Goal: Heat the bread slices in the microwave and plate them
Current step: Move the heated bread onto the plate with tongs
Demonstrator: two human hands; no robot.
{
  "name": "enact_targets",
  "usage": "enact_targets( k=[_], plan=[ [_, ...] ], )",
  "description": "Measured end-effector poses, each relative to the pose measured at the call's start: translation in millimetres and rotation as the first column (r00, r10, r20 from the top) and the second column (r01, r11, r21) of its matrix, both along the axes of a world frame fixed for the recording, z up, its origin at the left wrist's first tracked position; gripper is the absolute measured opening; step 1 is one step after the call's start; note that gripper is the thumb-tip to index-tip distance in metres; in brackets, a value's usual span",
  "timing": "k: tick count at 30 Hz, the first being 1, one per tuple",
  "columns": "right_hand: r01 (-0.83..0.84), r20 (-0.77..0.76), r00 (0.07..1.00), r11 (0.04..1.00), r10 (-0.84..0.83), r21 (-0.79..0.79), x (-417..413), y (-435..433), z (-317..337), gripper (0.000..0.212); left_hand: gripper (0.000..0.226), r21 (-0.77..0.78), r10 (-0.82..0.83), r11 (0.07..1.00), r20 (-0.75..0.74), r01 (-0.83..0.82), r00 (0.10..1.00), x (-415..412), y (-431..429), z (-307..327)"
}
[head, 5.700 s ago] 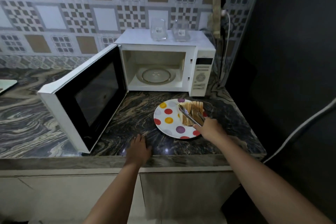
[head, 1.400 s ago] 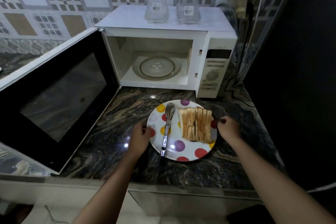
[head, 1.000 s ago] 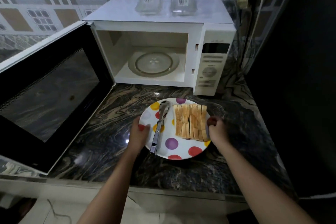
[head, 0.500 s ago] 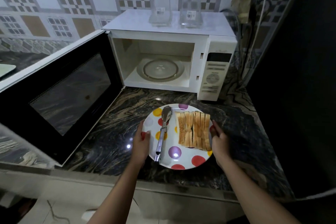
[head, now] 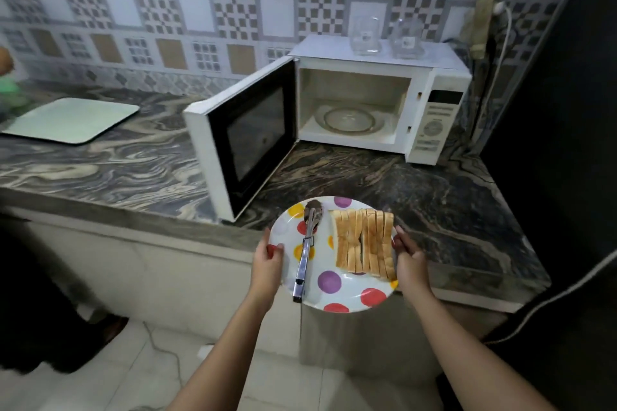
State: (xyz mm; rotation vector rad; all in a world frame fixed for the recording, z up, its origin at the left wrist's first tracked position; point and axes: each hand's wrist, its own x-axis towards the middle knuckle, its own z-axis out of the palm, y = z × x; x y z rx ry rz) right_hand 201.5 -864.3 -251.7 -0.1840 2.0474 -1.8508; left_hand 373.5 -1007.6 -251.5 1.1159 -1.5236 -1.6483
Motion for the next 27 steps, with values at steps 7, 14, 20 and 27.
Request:
enact_targets(
  k=[7, 14, 20, 27],
  plan=[
    [-0.166, -0.042, 0.985, 0.985, 0.168, 0.042, 112.2, -10.9, -6.3, 0.037, 0.031, -0.057, 0.135, 0.989, 0.028, -0.133, 0.99, 129.3, 9.2, -11.6],
    [-0.358, -0.058, 0.93, 0.93, 0.363, 0.081, 202.4, -69.5, -5.2, 0.039, 0.035, -0.047, 0.323, 0.946, 0.014, -0.322, 0.946, 238.9, -10.7, -4.2],
    [-0.521, -0.049, 0.852, 0.853, 0.522, 0.039, 257.8, -147.3, -8.8, 0.039, 0.048, -0.028, 0.455, 0.89, 0.075, -0.455, 0.887, 307.8, -59.4, -4.7],
    [-0.638, -0.039, 0.769, 0.77, 0.638, -0.005, 286.2, -264.8, -10.5, 0.039, 0.052, -0.047, 0.597, 0.802, 0.087, -0.596, 0.797, 340.5, -141.5, -2.1]
  ],
)
